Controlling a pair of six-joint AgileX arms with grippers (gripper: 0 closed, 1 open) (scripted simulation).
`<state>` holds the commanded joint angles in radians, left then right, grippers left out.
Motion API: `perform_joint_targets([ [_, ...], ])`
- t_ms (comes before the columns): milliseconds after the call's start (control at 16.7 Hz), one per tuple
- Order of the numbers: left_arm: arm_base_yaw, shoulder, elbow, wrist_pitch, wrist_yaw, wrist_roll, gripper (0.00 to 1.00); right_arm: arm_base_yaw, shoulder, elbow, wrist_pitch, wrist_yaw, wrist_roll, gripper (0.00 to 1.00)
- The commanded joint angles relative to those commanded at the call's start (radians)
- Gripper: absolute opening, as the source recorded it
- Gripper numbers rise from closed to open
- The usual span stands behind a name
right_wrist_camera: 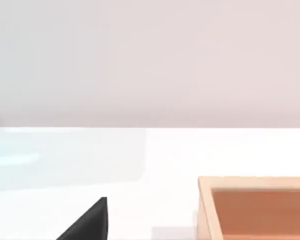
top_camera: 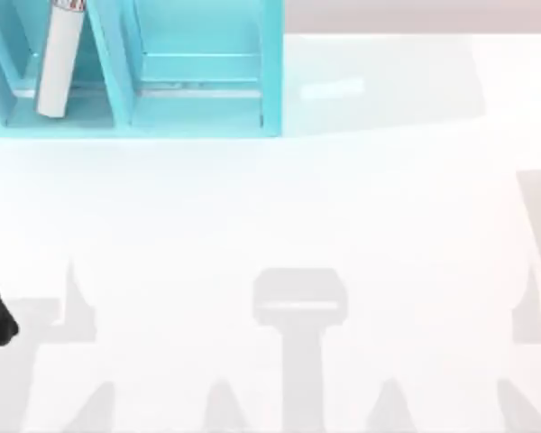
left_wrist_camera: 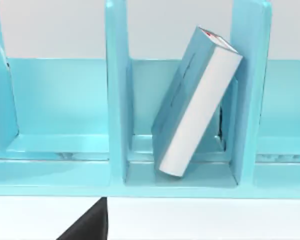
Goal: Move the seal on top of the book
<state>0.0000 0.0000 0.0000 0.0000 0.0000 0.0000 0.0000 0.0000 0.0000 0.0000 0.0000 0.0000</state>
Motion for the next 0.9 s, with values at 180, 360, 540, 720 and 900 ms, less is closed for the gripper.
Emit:
perform_joint_targets([
  [180, -0.002, 0.010, 0.006, 0.010, -0.002, 0.003, 1.00, 0.000, 0.000, 0.000, 0.000, 0.000, 0.000, 1.00],
  [360, -0.014, 0.104, 0.057, 0.099, -0.016, 0.028, 1.00, 0.000, 0.000, 0.000, 0.000, 0.000, 0.000, 1.00],
  [540, -0.033, 0.290, 0.134, 0.252, -0.039, 0.067, 1.00, 0.000, 0.000, 0.000, 0.000, 0.000, 0.000, 1.00],
  [720, -0.055, 0.548, 0.226, 0.438, -0.064, 0.115, 1.00, 0.000, 0.000, 0.000, 0.000, 0.000, 0.000, 1.00],
  [900, -0.076, 0.863, 0.332, 0.628, -0.089, 0.172, 1.00, 0.000, 0.000, 0.000, 0.000, 0.000, 0.000, 1.00],
])
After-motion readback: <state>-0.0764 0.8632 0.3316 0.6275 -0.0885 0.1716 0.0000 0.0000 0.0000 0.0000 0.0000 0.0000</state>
